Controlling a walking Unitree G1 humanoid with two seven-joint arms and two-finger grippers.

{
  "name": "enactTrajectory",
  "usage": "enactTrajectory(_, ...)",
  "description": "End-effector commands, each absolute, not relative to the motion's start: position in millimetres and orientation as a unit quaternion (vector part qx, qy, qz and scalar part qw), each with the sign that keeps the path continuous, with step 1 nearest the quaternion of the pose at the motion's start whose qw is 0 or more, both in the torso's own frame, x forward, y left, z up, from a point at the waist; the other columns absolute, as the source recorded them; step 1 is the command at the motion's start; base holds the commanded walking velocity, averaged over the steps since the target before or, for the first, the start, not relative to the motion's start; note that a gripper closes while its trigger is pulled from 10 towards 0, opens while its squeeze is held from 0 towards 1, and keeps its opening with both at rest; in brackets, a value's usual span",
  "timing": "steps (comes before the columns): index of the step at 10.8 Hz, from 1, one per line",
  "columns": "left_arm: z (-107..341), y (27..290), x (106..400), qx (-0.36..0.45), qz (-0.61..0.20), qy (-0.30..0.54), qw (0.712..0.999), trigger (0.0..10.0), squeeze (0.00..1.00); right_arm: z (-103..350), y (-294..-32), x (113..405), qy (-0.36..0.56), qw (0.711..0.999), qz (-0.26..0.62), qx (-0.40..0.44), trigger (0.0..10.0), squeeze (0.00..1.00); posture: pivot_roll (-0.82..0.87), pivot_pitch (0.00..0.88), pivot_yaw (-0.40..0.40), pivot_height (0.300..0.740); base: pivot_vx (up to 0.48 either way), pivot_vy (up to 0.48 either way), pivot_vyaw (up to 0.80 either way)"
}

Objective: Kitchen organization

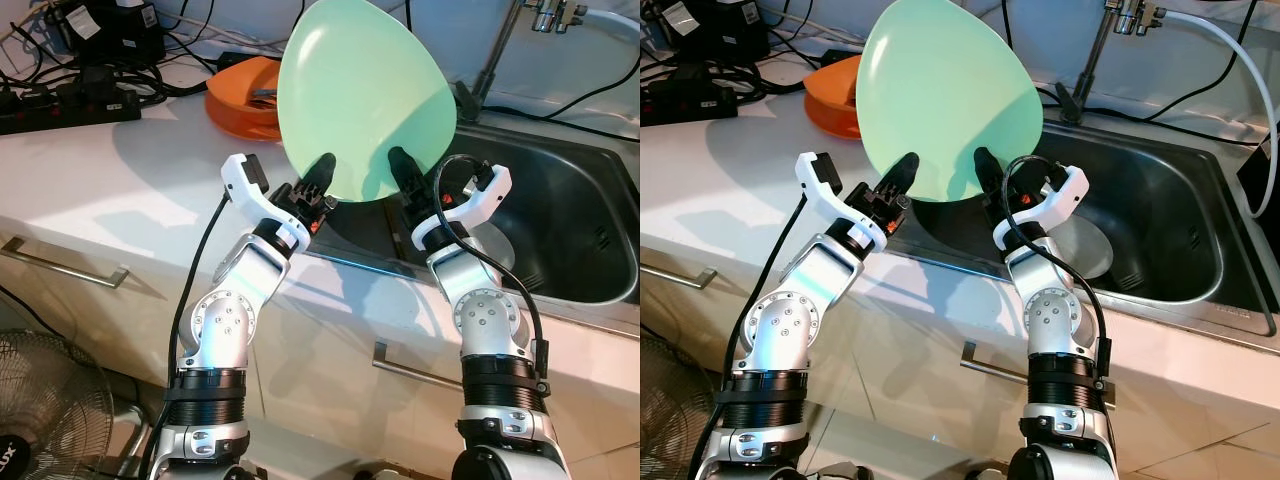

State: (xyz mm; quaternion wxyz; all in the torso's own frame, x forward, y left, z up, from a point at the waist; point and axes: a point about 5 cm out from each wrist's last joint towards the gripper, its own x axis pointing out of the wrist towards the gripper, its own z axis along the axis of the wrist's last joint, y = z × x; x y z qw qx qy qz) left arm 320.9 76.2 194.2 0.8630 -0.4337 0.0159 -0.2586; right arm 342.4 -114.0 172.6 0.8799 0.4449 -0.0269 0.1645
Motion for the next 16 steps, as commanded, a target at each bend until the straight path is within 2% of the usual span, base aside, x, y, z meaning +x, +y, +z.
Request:
enactTrajectory(1,201.7,71.6,319.2,-0.441,-0.28,0.004,0.852,10.0,0.0,179.5,-114.1,342.7,-0.039,0.873,0.168,0.456,0.0,0.0,0.06,0.061,-0.034,0.74,0.0,0.0,0.0)
enactTrajectory(6,186.8,73.3,322.1,-0.428,-0.254,0.039,0.866,10.0,0.0,189.4,-119.6,343.9,-0.068,0.842,0.162,0.51,0.0,0.0,0.07,0.071,-0.032,0.74,0.0,0.0,0.0)
enactTrajectory(15,166.2,66.9,320.7,-0.384,-0.257,0.104,0.881,10.0,0.0,195.0,-118.5,340.9,-0.084,0.814,0.176,0.547,0.0,0.0,0.07,0.072,-0.027,0.74,0.0,0.0,0.0)
enactTrajectory(16,165.6,66.0,319.7,-0.371,-0.265,0.102,0.884,10.0,1.0,195.0,-118.3,340.7,-0.085,0.812,0.177,0.55,0.0,0.0,0.07,0.072,-0.027,0.74,0.0,0.0,0.0)
